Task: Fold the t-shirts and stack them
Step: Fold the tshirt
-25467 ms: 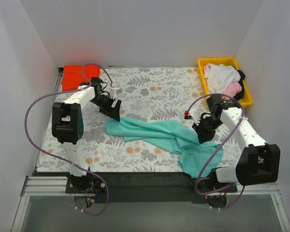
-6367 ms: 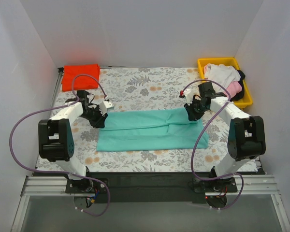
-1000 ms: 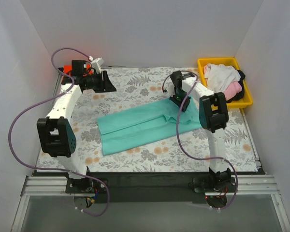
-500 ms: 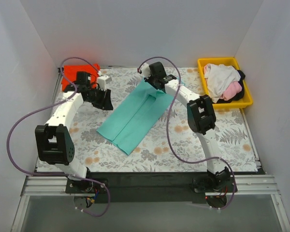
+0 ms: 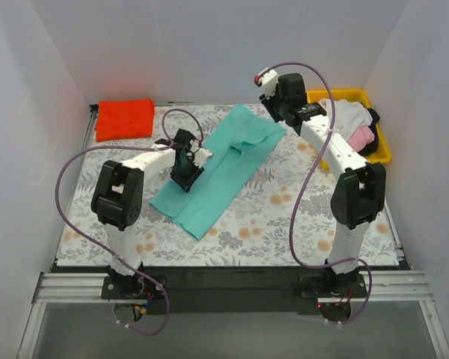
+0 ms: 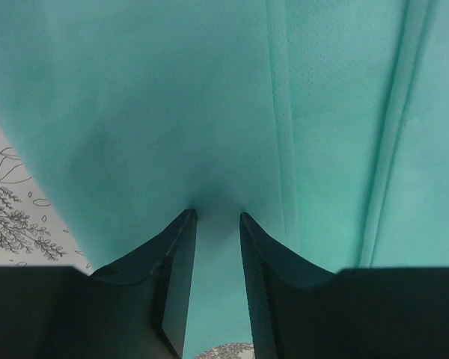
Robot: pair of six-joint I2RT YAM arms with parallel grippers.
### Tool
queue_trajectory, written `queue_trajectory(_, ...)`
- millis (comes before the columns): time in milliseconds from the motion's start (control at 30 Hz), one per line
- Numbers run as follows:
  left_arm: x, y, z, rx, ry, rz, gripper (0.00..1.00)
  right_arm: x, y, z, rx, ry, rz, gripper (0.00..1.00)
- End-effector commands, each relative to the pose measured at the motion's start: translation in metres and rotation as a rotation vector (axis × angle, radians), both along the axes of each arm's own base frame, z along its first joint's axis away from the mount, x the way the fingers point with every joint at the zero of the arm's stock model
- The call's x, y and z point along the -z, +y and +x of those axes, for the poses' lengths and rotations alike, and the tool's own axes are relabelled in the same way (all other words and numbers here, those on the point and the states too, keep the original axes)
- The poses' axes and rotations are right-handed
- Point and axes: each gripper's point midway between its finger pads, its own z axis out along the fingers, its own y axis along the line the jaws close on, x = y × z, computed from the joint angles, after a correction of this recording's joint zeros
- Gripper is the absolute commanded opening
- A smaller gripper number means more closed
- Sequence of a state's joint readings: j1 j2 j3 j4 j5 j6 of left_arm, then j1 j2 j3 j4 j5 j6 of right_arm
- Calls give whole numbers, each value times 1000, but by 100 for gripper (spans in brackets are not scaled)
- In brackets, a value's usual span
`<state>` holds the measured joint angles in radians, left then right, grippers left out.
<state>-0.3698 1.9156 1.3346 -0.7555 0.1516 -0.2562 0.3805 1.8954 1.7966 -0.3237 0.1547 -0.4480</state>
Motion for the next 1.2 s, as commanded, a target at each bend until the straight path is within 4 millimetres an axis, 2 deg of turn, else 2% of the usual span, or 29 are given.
queue_trajectory(0,-2,11,6,63,-78,171,29,49,-1,-44,-34,259,54,41)
queue_trajectory(33,7,13,-4,79,-47,197,27,57,-6,-55,-40,312,64,41)
queue_trajectory(67,12,6,-15,112,-14,197,26,60,-4,-61,-57,341,82,41)
queue_trajectory(133,17,0,-37,146,47,200,25,67,-10,-70,-58,391,108,41)
queue_trajectory(167,18,-17,-57,191,86,153,25,76,-13,-77,-55,427,108,40)
queue_trajectory(233,20,-31,-81,238,122,140,25,83,-23,-82,-40,459,118,40)
queue_trajectory(300,15,-63,-113,308,161,92,25,89,-30,-85,-29,488,120,40)
queue_trajectory(333,13,-76,-122,327,170,74,25,92,-37,-85,-15,503,132,39)
queue_trajectory(400,-2,-117,-149,364,232,-32,25,97,-44,-87,-3,530,140,39)
queue_trajectory(467,-23,-146,-156,365,274,-149,25,103,-49,-88,5,557,151,38)
queue_trajectory(500,-47,-167,-154,378,281,-250,26,108,-49,-93,2,581,155,37)
queue_trajectory(567,-81,-183,-141,356,227,-354,26,112,-39,-99,-37,617,190,36)
queue_trajectory(600,-102,-195,-127,355,160,-425,27,114,-34,-103,-50,635,202,36)
queue_trajectory(633,-117,-199,-117,313,134,-471,29,120,-25,-107,-72,663,209,34)
queue_trajectory(667,-131,-194,-99,262,89,-510,31,122,-19,-109,-84,676,212,33)
queue_trajectory(733,-149,-194,-69,181,29,-562,34,128,-2,-112,-101,701,214,31)
queue_trajectory(767,-145,-183,-47,123,25,-567,34,130,3,-111,-103,708,218,30)
queue_trajectory(833,-148,-178,-20,68,6,-572,33,139,10,-112,-101,732,213,26)
queue_trajectory(867,-129,-172,-6,23,30,-542,32,143,11,-111,-97,737,208,25)
queue_trajectory(933,-122,-172,4,-12,60,-537,30,156,10,-113,-89,766,194,22)
queue_trajectory(967,-107,-173,5,-34,113,-539,30,160,10,-114,-89,776,190,21)
queue_trajectory(1033,-92,-172,7,-75,145,-519,28,167,11,-120,-100,793,176,19)
queue_trajectory(1067,-75,-169,7,-102,185,-492,25,174,11,-126,-102,814,164,19)
queue_trajectory(1133,-59,-163,1,-141,238,-472,23,180,15,-137,-123,835,153,17)
queue_trajectory(1167,-44,-154,-5,-170,271,-453,22,187,14,-146,-125,860,143,17)
